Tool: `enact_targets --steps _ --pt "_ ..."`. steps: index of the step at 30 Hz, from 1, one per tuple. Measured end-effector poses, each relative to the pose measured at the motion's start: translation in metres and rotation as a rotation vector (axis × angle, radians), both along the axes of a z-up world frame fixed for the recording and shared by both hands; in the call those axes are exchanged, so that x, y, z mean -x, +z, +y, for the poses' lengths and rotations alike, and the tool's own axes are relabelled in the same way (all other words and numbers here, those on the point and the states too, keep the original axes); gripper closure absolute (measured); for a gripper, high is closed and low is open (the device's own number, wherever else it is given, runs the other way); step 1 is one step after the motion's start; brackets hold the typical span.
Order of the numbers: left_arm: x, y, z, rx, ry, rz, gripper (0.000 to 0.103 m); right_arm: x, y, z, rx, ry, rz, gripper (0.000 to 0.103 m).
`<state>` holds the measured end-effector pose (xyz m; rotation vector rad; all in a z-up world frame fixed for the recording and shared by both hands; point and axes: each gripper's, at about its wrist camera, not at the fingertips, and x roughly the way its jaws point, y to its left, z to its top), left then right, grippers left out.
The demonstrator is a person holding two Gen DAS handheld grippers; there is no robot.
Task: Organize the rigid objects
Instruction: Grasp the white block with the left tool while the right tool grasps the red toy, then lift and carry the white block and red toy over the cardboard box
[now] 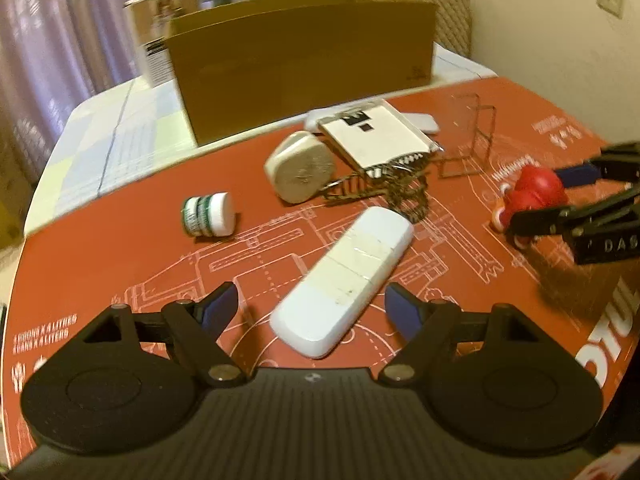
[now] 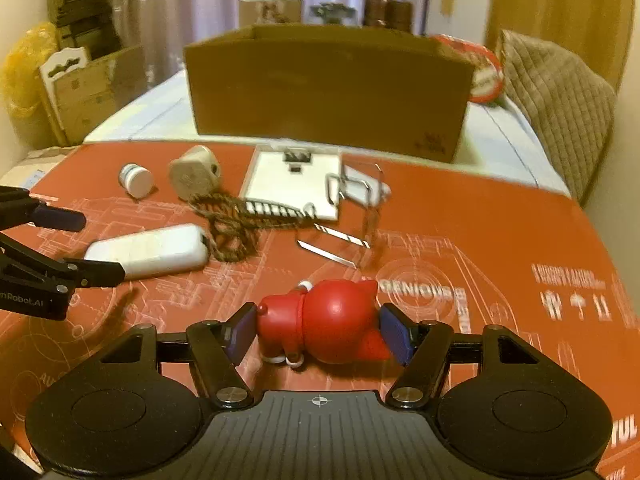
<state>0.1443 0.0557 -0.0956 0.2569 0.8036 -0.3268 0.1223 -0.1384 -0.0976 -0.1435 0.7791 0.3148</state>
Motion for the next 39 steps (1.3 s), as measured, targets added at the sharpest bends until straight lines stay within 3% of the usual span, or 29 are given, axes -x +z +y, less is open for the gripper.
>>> enact_targets --steps 6,14,25,39 --pt "-0.005 -0.008 -0.012 -0.024 -0.045 0.007 0.031 0.0 -0.001 -0.005 -0.021 -0.005 0.002 0.04" --pt "-0.007 -0.004 -0.009 0.083 0.047 0.097 0.065 -0.003 -0.003 -0.007 -0.033 -0.028 0.009 0.04" --pt "-0.009 -0.005 -0.024 0.092 0.126 0.08 0.064 -0.005 -0.006 -0.007 -0.037 -0.048 0.005 0.039" --pt "-0.011 -0.006 -0.033 0.078 0.126 0.056 0.068 -0.009 -0.012 -0.008 -0.043 -0.063 0.025 0.038"
